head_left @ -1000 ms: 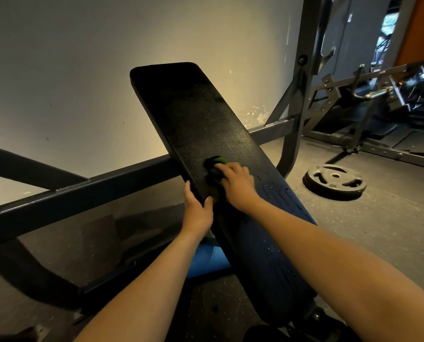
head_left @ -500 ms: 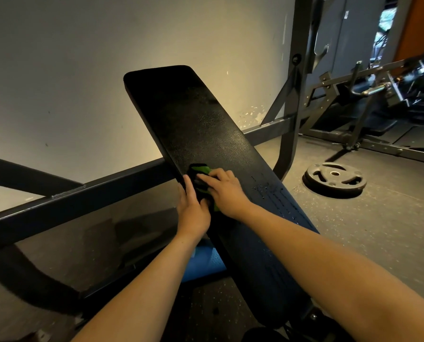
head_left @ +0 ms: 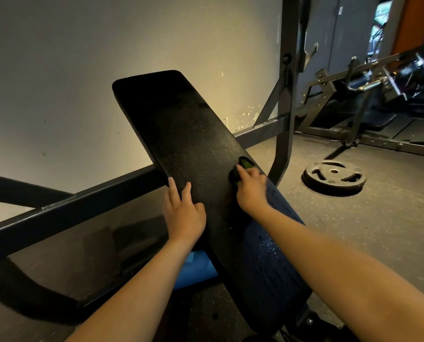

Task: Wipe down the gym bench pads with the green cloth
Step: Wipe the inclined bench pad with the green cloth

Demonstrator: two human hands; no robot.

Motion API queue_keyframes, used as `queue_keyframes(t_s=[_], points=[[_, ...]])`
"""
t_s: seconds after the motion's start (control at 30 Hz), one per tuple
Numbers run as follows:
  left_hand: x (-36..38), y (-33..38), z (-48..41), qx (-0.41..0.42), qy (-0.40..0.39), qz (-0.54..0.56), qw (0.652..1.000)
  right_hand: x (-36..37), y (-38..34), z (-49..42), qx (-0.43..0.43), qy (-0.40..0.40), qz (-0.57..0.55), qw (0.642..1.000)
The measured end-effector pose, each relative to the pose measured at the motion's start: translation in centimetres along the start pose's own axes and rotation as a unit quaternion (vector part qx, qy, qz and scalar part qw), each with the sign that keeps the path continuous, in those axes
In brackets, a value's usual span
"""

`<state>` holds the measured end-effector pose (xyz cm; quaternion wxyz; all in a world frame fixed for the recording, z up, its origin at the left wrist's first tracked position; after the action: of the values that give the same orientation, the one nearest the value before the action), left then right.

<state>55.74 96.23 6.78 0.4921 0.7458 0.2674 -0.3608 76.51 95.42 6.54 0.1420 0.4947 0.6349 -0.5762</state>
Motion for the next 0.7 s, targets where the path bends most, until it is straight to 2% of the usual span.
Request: queue_keyframes(t_s=[0.1, 0.17, 0.3, 0.5, 0.6, 0.7], points=[[-0.7, 1.5, -1.6, 0.025, -0.005, -0.047, 0.999, 1.9, -5.1, 1.3, -0.208, -0.031, 0.023, 0.977], [-0.2, 2.4, -2.9, 0.028, -0.036, -0.077, 0.996, 2.3, -5.4, 1.0, -0.241, -0.03, 0.072, 0.967], [1.8, 2.9, -4.2, 0.004, -0.068, -0.15, 0.986, 0.1, -0.8, -2.5, -0.106, -0.005, 0.115, 0.988], [2.8, 3.1, -4.2, -0.02, -0.055, -0.181, 0.982, -1.4, 3.4, -5.7, 0.122, 0.016, 0.029, 0.992], [2.9, 3.3, -4.2, -0.028, -0.056, -0.186, 0.98, -1.6, 1.2, -8.1, 0.081, 0.027, -0.028, 0.996], [2.9, 3.3, -4.2, -0.029, -0.048, -0.191, 0.98, -1.6, -1.2, -9.7, 0.014, -0.015, -0.058, 0.998]])
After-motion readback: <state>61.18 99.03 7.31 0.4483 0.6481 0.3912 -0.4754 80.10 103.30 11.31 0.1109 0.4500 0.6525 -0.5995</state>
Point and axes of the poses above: each hand's wrist, its own z-axis away from the middle knuckle, its own x-axis out of the palm, y = z × x, the point moved 7 cm from there along -z, towards the middle knuckle, and after that the axes turned 6 degrees about -y, right-handed, at the moved point
